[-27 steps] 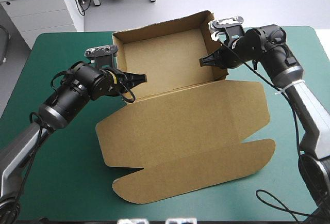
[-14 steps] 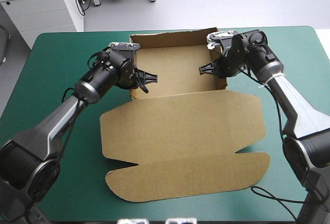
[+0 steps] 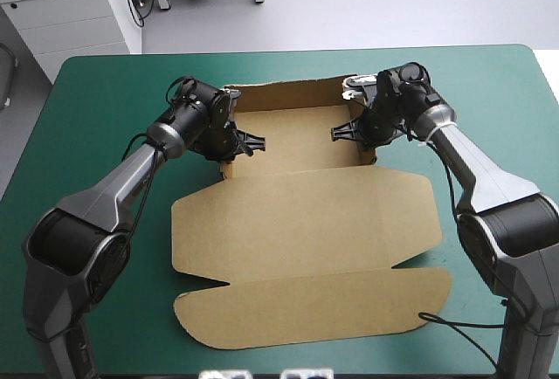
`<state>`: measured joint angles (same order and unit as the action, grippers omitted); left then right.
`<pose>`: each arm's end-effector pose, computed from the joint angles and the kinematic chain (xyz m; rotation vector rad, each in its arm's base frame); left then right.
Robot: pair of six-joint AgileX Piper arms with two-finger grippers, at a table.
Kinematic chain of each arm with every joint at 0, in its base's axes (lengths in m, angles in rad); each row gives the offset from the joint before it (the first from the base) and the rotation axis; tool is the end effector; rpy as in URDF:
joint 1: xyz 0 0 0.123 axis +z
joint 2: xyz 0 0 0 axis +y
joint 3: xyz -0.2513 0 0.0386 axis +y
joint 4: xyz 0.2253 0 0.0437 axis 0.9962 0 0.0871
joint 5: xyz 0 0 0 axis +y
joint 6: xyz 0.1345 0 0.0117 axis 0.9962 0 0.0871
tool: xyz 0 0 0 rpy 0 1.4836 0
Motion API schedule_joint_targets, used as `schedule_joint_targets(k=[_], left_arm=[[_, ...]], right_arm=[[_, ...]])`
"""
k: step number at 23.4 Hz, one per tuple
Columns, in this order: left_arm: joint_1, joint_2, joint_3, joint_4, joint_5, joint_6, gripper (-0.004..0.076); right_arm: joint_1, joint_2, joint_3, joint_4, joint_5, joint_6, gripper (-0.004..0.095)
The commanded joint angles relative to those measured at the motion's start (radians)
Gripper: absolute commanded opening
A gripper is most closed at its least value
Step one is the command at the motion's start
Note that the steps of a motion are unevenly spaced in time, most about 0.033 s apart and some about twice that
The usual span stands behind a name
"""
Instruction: Fold the box
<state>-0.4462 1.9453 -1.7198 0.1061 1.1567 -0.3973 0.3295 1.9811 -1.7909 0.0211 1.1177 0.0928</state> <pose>0.3611 -0.1582 0.2057 0.1112 2.8460 -0.0278 0.3884 0.1355 0.2116 -0.3225 2.7819 0.1320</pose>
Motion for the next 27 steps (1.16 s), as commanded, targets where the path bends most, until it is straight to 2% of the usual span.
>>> schedule_joint_targets(k=[1, 7, 9, 12, 15, 18, 20, 23, 27], left_arm=[[0.015, -0.045, -0.023, 0.103, 0.070, 0.048, -0.0008], [0.015, -0.045, -0.023, 0.099, 0.097, 0.081, -0.0008], [0.015, -0.045, -0.031, 0.102, 0.103, 0.096, -0.0006], [0.015, -0.045, -0.070, 0.099, 0.115, 0.111, 0.0038], [0.015, -0.045, -0.118, 0.099, 0.122, 0.115, 0.0134], [0.015, -0.045, -0.123, 0.099, 0.122, 0.126, 0.0211], [0.015, -0.043, -0.123, 0.099, 0.124, 0.126, 0.0270], [0.015, -0.043, -0.123, 0.099, 0.121, 0.126, 0.0333], [0.015, -0.043, -0.123, 0.099, 0.116, 0.126, 0.0349]], right_arm=[[-0.011, -0.050, -0.029, -0.063, 0.011, -0.007, -0.0014], [-0.011, -0.050, -0.029, -0.063, 0.062, -0.007, -0.0012], [-0.011, -0.050, -0.029, -0.061, 0.062, -0.007, 0.0042], [-0.011, -0.050, -0.031, -0.056, 0.050, -0.002, 0.0258], [-0.011, -0.050, -0.031, -0.056, 0.011, 0.027, 0.0568], [-0.011, -0.050, -0.031, -0.056, 0.005, 0.038, 0.0720], [-0.011, -0.050, -0.031, -0.056, 0.005, 0.038, 0.0755], [-0.011, -0.050, -0.031, -0.056, 0.002, 0.038, 0.0756], [-0.011, -0.050, -0.031, -0.053, -0.020, 0.038, 0.0756]])
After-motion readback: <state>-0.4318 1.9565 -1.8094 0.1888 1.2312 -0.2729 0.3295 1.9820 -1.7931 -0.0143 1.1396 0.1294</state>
